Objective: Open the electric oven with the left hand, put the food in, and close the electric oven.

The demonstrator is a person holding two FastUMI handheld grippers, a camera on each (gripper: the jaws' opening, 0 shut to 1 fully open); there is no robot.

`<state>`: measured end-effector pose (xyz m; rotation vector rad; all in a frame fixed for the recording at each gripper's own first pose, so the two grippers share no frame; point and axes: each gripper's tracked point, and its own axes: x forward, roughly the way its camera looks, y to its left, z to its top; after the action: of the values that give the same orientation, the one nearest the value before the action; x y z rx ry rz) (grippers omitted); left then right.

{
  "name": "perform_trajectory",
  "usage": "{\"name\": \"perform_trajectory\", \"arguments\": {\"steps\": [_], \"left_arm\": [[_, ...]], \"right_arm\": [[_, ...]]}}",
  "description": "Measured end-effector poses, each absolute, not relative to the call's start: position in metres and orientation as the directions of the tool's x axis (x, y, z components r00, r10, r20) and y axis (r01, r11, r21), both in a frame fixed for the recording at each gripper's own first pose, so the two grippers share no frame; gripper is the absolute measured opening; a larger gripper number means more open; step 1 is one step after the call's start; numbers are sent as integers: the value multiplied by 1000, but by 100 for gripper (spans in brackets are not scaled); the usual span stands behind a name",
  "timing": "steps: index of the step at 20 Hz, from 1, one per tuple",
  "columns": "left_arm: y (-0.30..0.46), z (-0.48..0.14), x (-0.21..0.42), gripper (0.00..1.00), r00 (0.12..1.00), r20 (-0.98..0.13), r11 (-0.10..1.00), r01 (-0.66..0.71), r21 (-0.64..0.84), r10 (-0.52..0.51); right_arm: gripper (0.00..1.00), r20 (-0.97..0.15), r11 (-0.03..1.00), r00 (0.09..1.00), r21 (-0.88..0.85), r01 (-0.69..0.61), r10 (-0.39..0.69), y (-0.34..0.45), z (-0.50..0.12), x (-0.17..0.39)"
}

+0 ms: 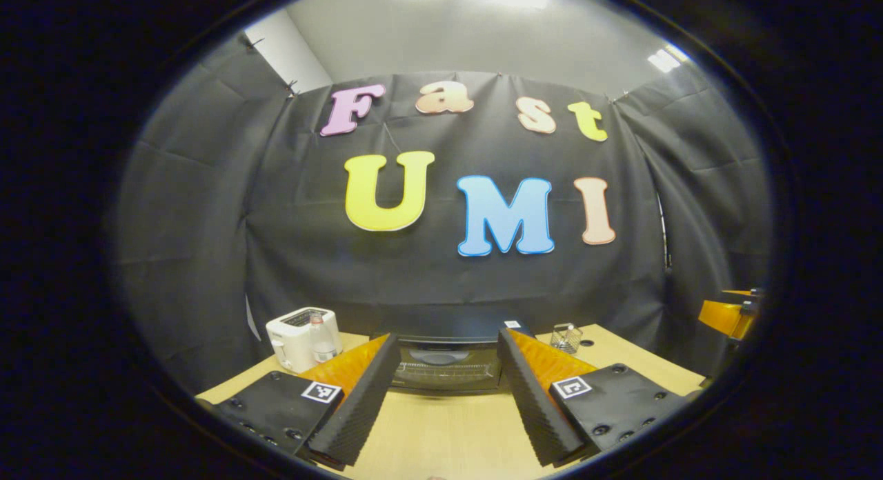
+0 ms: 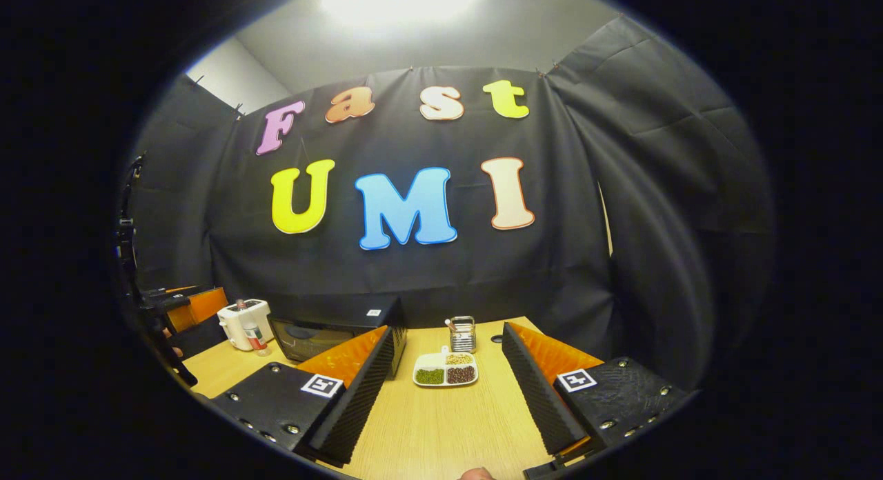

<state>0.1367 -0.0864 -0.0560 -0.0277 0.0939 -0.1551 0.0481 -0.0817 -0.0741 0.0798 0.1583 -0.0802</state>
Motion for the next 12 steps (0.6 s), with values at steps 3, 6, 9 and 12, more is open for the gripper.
{"name": "perform_trajectory", "arguments": {"steps": [3,6,9,12], "left_arm": [[-74,-40,115,90,986,-47,986,159,-42,-161],[-52,-31,86,100,986,-35,987,159,-37,-161],[-27,-27,57,100,987,-28,987,157,-25,-157],[-6,-21,31,100,989,-9,990,144,1,-144]], "right_arm": [[97,-119,994,989,52,98,-91,-71,-56,29],[97,-81,995,992,35,96,-93,-54,-39,5],[98,-68,995,993,32,99,-97,-41,-32,-15],[98,-62,995,994,25,92,-91,-28,-30,-33]]}}
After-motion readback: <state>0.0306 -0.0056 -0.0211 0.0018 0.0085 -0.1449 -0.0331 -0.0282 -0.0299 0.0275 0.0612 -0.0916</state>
